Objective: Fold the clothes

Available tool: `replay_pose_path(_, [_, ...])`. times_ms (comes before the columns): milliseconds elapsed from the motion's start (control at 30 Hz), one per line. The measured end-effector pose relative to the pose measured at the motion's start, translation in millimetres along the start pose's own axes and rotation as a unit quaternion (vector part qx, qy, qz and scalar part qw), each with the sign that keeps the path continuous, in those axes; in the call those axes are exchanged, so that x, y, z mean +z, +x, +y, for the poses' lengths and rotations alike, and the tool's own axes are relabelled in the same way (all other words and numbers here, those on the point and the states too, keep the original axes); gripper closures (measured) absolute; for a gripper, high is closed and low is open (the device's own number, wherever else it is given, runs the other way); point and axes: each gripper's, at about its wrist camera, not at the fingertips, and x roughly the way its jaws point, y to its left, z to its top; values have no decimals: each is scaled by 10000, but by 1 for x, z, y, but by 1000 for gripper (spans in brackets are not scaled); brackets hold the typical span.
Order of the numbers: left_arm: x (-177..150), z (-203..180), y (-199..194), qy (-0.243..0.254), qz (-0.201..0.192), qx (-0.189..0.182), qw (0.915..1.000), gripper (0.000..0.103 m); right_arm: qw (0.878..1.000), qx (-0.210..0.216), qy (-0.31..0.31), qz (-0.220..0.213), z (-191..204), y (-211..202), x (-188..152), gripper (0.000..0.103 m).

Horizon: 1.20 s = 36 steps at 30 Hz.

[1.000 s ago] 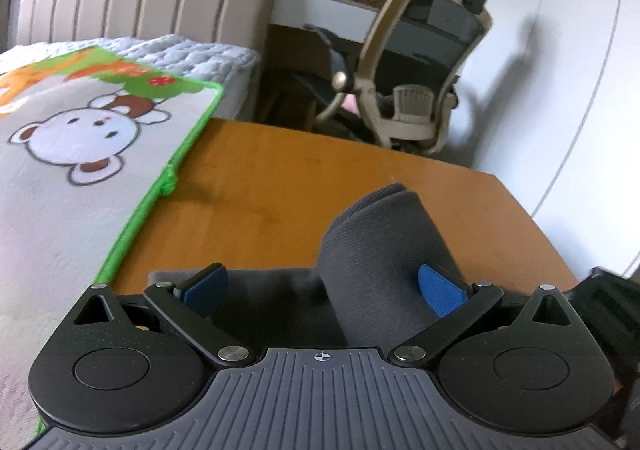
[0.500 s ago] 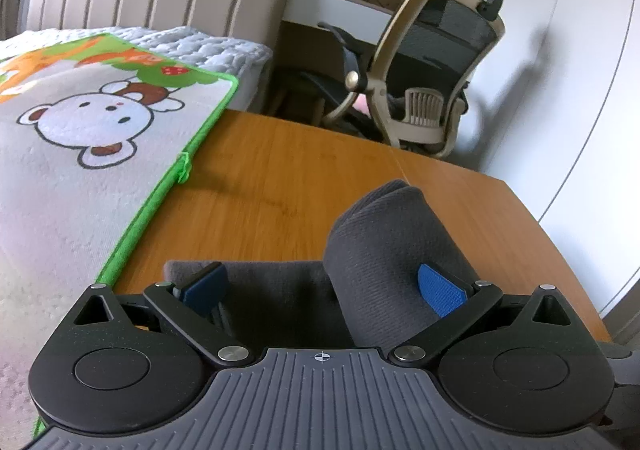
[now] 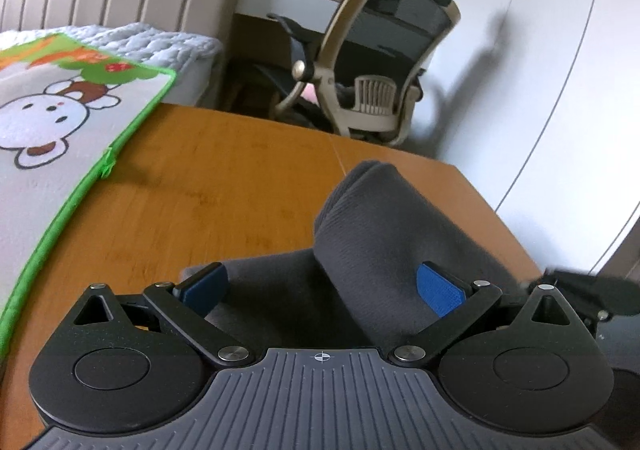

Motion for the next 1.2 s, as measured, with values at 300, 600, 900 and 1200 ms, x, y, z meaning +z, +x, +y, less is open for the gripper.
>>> replay_pose_path(300, [15,2,-23,-137,-418,76,9990,0,9723,-867,-2144,-330,64,-2,-12,42])
replay_pose_path(600, [8,8,-16,50,-249,311,9992,0,9628,-936,-2501,-415,74,-4,-18,41])
replay_pose_path(900, [-5,35,-21,-210,-119,375,9990,0,9735,-211,-2106,-861,76,-28,-8,25])
replay_pose_path(1200, [-6,37,-29,-173,-78,493,9986,0,9718,0,-2201,-842,93,-19,-9,20])
